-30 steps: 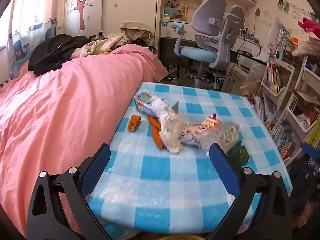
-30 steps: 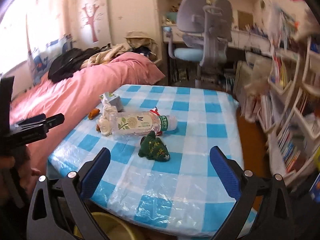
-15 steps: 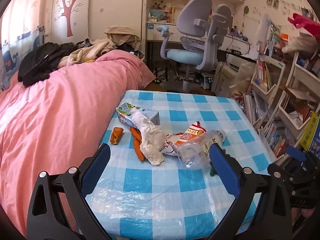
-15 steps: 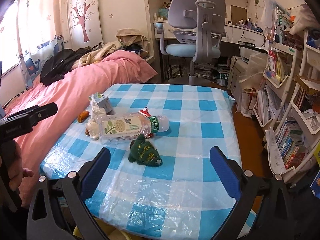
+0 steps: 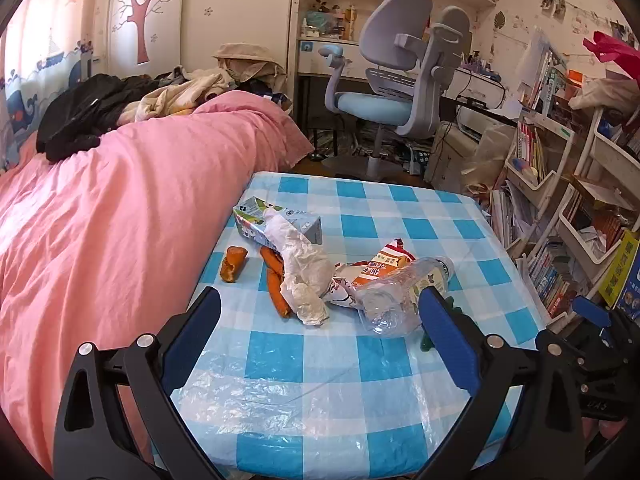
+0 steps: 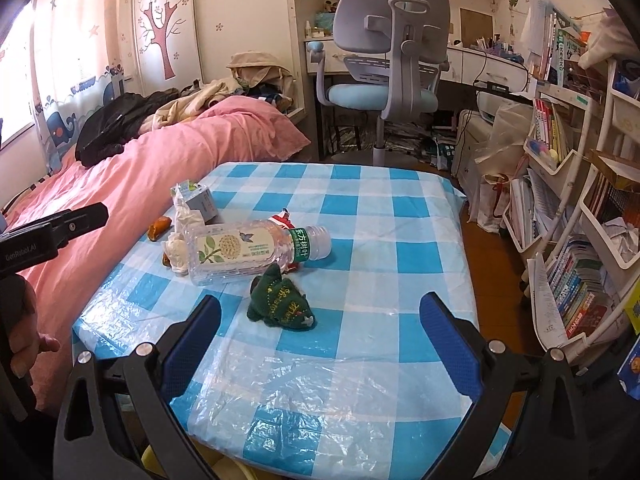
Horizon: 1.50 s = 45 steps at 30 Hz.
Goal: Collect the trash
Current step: 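Grasp the green knitted toy with the right tool while the left grasps an orange sweet-potato piece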
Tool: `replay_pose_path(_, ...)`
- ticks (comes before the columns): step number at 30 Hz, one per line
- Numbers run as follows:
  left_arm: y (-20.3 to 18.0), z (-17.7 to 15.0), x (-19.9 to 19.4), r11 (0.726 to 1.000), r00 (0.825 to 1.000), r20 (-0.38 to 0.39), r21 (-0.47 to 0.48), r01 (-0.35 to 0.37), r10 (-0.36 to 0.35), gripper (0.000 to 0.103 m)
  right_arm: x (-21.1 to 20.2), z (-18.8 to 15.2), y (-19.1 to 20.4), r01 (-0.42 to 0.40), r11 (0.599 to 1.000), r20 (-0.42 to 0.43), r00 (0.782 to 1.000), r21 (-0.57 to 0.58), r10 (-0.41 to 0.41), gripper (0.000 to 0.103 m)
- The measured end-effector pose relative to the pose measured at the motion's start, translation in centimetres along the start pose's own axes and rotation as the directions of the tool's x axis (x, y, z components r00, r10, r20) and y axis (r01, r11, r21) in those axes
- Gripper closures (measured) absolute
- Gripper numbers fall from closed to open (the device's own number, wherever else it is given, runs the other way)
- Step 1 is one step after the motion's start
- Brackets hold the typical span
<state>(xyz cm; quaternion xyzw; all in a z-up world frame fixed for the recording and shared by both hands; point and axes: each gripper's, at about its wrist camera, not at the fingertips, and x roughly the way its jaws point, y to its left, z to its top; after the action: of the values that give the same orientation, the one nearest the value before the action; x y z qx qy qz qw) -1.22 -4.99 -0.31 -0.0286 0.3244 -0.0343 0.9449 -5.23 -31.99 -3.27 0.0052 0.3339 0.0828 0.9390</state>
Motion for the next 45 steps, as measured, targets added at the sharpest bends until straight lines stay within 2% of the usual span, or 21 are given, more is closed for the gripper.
replay_pose_path(20, 0.2, 0.0, 0.0, 1.0, 1.0, -0.001, -0.006, 0.0, 0.0, 0.007, 0.1, -0.6, 1.1, 0.017, 0.999, -0.014, 1.0, -0.04, -0.018, 0.008)
replay_pose_path(31, 1.5, -0.2, -0.4, 1.0, 1.0, -0.002, -0.022, -0.013, 0.013, 0.007, 0.4, -0.7, 2.2, 0.023, 0.997, -0.025, 0.999, -0.08, -0.026, 0.008)
replay_pose_path(36, 3.2, 0.3, 0.0, 0.997, 0.997, -0.002, -0.004, -0.072, 0.072, 0.007, 0.8, -0.7, 2.2, 0.02, 0.997, -0.035, 0.999, -0.079, -0.023, 0.008)
replay_pose_path(43, 8.8, 1.3, 3.3, 0.982, 0.985, -0.091, -0.11, -0.155, 0.146, 0.007, 2.1, -0.9, 3.2, -0.013, 0.99, -0.07, 0.998, -0.142, 0.003, 0.008)
replay_pose_path(45, 10.1, 1.5, 4.6, 0.978, 0.98, -0.109, -0.115, -0.177, 0.164, 0.007, 2.4, -1.0, 3.5, -0.025, 0.986, -0.08, 0.997, -0.162, 0.012, 0.008)
